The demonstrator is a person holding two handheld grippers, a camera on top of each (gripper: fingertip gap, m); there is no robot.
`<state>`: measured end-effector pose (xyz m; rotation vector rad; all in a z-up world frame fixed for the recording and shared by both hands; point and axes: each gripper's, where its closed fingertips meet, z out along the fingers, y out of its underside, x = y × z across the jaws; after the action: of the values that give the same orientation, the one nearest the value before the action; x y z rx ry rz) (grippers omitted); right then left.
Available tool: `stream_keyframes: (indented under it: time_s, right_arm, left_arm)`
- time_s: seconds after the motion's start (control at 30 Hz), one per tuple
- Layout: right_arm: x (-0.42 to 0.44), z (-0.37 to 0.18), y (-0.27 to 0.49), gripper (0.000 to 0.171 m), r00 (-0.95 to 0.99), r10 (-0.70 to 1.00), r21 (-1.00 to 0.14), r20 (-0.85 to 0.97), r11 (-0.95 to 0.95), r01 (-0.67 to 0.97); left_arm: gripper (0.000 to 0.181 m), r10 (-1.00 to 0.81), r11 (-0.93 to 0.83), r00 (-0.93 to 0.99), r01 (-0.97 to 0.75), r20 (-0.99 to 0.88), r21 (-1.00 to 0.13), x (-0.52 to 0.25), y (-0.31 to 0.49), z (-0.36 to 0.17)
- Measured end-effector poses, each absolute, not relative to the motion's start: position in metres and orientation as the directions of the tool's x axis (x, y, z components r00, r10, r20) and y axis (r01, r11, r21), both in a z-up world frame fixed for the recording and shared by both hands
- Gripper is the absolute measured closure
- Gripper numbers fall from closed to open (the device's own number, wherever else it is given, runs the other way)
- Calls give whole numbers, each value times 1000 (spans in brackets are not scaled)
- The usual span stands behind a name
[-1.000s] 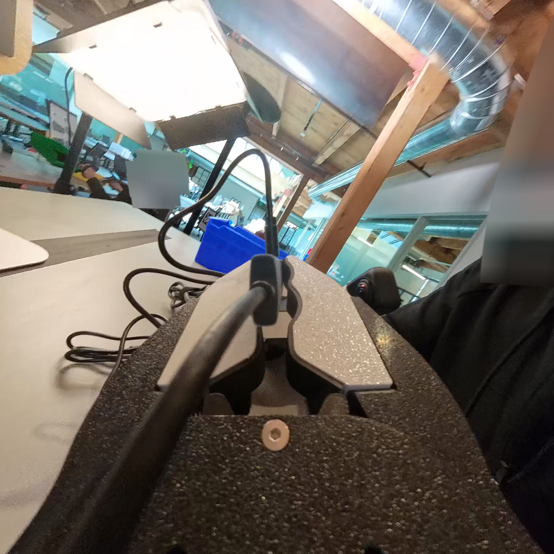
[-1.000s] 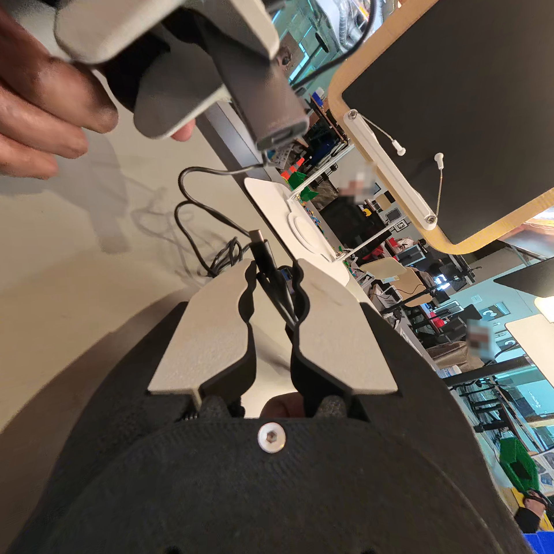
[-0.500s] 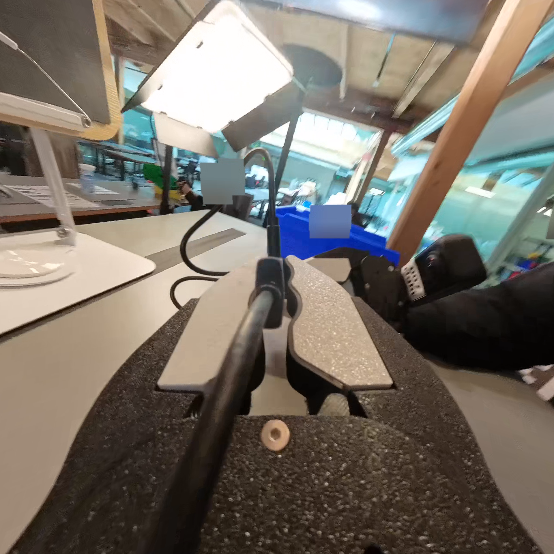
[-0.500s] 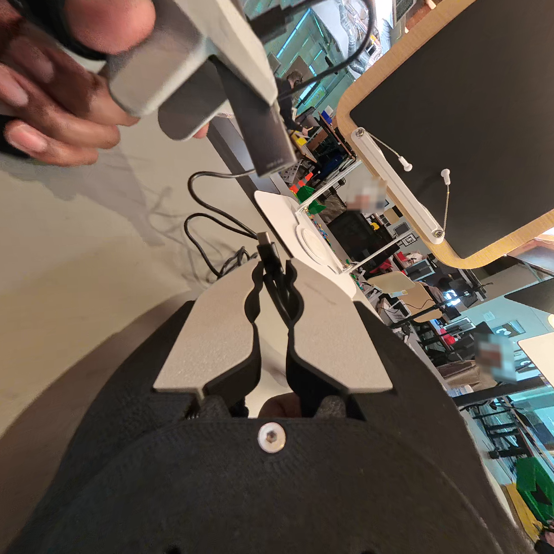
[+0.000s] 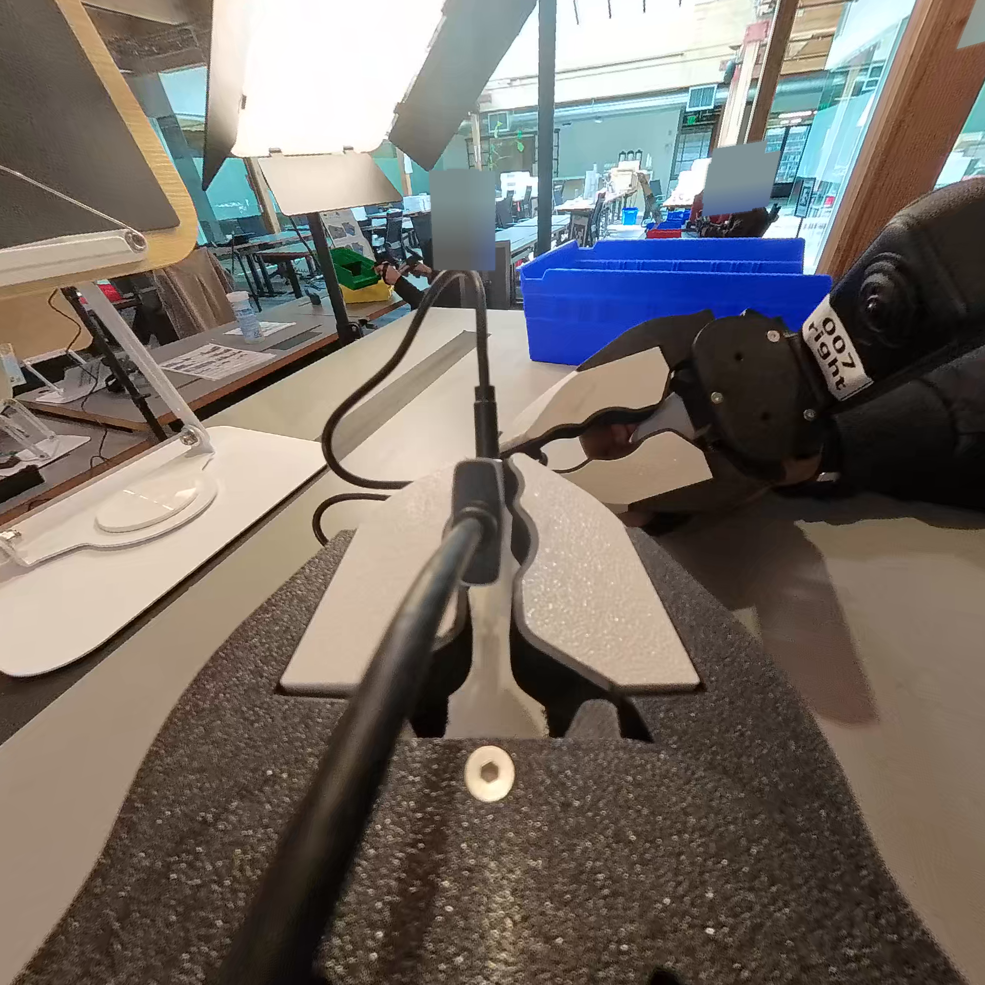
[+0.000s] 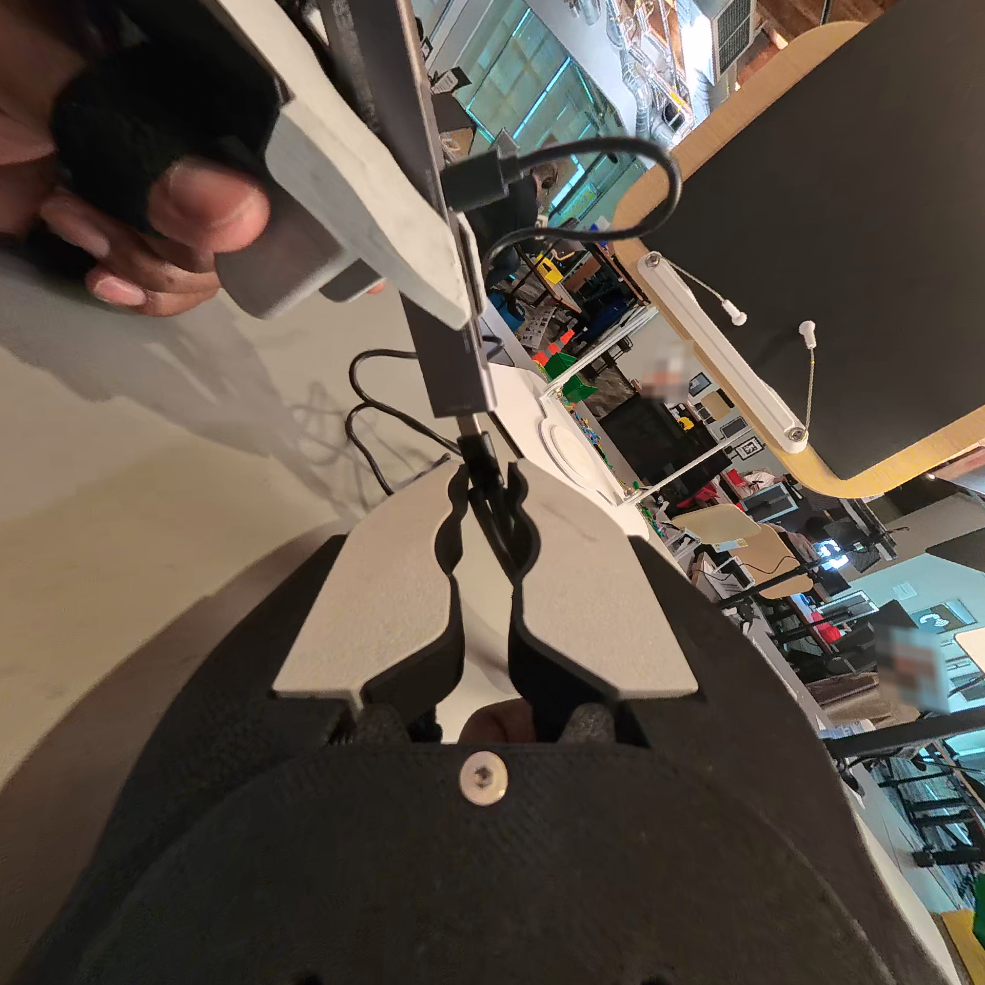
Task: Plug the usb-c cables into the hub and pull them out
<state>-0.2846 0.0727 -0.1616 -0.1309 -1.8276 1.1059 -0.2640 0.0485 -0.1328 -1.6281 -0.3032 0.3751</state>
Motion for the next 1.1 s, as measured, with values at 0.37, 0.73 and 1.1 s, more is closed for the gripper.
stream_keyframes:
  time_s: [0.37, 0.73, 1.1]
  right_arm:
    - [-272, -157, 63, 171, -563, 488, -739, 667, 528, -418]
    - [-273, -198, 74, 145, -791, 243, -682, 561, 678, -275]
    - [-294, -217, 75, 136, -813, 155, -519, 561, 831, -199]
  left_arm:
    - [171, 409, -242, 903, -31, -130, -970, -265, 63, -152]
    - [171, 483, -67, 875, 67, 27, -996, -282, 44, -135]
    - [171, 456, 110, 858, 209, 236, -972, -293, 27, -127]
